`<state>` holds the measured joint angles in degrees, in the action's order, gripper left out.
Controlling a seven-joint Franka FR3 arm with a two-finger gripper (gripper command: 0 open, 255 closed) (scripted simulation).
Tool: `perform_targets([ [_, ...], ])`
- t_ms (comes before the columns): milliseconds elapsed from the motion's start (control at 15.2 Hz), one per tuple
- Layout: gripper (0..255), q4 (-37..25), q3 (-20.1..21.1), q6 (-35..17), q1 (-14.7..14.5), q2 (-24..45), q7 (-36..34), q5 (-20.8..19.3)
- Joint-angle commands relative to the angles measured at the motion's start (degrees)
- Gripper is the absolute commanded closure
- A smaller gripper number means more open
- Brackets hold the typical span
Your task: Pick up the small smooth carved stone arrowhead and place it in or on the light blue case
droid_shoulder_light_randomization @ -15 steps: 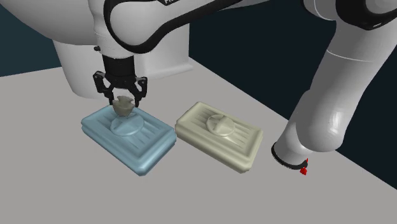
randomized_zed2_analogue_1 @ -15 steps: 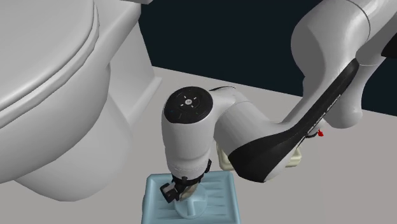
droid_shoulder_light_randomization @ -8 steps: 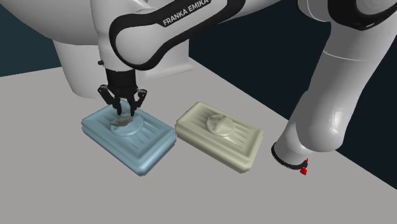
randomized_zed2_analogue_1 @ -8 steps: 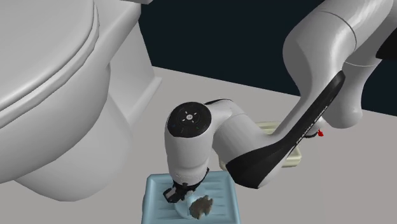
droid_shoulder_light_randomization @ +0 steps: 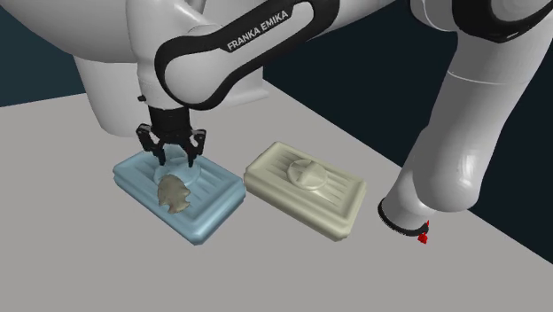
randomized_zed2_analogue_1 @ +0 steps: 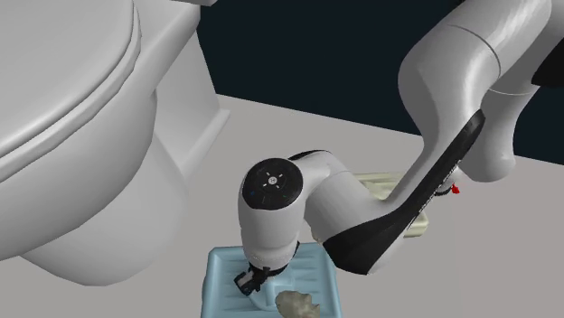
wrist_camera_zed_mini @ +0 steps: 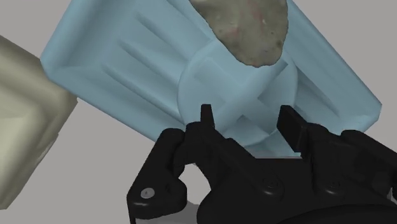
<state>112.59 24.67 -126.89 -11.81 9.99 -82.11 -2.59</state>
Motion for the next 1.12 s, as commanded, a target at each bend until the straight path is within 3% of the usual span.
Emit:
perform_targets([
  [0, 0, -0.85, 0.86, 2.19, -1.89, -0.18, -0.8, -3.34],
  [330, 0, -3.05, 3.87, 8.85, -7.83, -0.44, -2.31, -12.66],
  [1056, 0, -0.28, 3.15, 3.92, -7.81, 2.17, -3.67, -14.78],
])
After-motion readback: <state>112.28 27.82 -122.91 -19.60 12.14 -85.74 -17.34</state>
